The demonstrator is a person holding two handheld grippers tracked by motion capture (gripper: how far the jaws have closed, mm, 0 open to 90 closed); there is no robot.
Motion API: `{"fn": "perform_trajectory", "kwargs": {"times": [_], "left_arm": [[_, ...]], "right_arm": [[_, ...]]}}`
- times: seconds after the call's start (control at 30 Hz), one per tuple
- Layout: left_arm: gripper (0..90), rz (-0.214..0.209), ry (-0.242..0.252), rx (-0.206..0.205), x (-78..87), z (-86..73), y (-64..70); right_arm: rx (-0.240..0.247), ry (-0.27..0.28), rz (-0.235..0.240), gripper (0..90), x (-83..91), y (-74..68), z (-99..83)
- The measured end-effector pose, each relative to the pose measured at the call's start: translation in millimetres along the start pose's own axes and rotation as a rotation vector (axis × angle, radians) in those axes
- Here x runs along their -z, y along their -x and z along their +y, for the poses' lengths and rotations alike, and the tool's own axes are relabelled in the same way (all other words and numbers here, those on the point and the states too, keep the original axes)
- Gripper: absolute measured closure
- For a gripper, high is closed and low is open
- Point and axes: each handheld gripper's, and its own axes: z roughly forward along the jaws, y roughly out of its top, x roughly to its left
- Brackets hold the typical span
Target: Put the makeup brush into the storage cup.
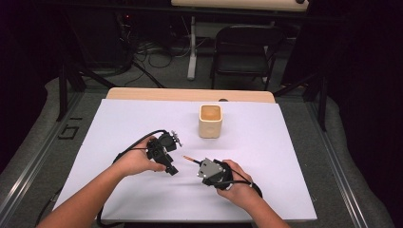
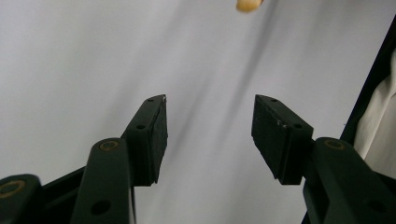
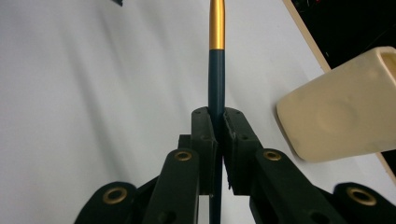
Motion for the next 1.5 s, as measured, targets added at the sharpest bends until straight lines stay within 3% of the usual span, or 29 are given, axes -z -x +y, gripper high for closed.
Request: {"fn": "perform_trajectory", "kwargs": {"times": [0.13, 0.2, 0.33, 0.4, 0.67, 0.97, 1.2, 1.33, 1.5], "left_arm": [[48.9, -0.005, 0.033, 0.013, 0.1, -2.4, -0.2], [50.0, -0.005, 0.064, 0.026, 0.6, -4.9, 0.1], [51.5, -0.006, 0.089, 0.038, 1.3, -7.4, 0.7], [52.7, -0.006, 0.114, 0.044, 1.8, -10.2, 1.5], [53.6, -0.012, 0.156, 0.06, -1.0, -15.1, 4.3], [54.3, -0.014, 0.178, 0.071, -3.9, -15.9, 6.7], [57.3, -0.022, 0.202, 0.068, -6.2, -15.6, 8.6], [58.1, -0.032, 0.215, 0.074, -6.3, -15.1, 9.7], [60.7, -0.041, 0.238, 0.095, -6.9, -14.8, 11.7]], "right_arm": [[-0.044, -0.002, 0.009, 83.9, 1.2, 4.8, -0.3], [-0.113, 0.008, 0.03, 83.9, 2.5, 8.3, -1.1], [-0.167, 0.028, 0.049, 83.9, 2.4, 11.4, -1.1], [-0.233, 0.048, 0.079, 83.9, 2.3, 15.1, -1.5], [-0.363, 0.083, 0.143, 83.9, -2.9, 21.1, -4.4], [-0.462, 0.119, 0.172, 83.9, -4.0, 25.4, -8.9], [-0.475, 0.113, 0.175, 83.9, -5.8, 24.4, -9.8], [-0.506, 0.126, 0.17, 83.9, -6.1, 24.4, -9.8], [-0.604, 0.169, 0.181, 83.9, -9.0, 26.4, -7.9]]}}
